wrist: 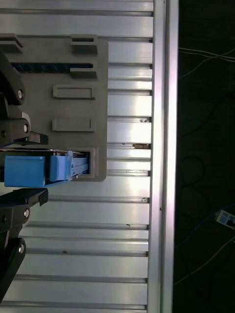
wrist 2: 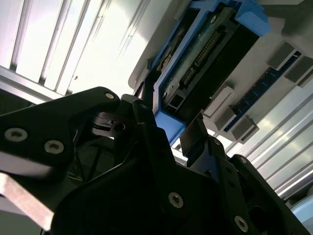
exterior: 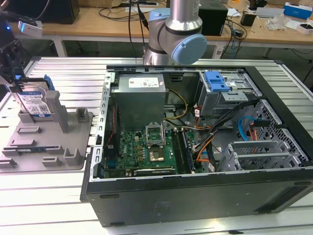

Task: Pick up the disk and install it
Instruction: 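Pick up the disk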

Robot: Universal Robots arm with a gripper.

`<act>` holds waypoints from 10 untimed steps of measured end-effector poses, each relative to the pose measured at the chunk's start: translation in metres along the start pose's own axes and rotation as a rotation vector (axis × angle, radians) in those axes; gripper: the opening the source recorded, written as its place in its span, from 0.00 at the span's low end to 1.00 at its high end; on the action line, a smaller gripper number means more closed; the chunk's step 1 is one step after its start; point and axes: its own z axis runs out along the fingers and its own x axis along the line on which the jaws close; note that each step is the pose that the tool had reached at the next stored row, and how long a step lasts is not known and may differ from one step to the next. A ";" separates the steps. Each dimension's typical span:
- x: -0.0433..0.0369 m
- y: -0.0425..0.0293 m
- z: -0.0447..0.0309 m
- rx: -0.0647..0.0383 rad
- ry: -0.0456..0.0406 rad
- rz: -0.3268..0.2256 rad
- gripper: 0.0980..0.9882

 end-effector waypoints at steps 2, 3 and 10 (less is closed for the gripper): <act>0.0000 0.0000 0.0014 0.000 0.0000 0.000 0.43; -0.0001 0.0000 0.0021 0.000 0.0000 0.000 0.43; -0.0001 0.0001 0.0055 0.000 0.0001 0.000 0.33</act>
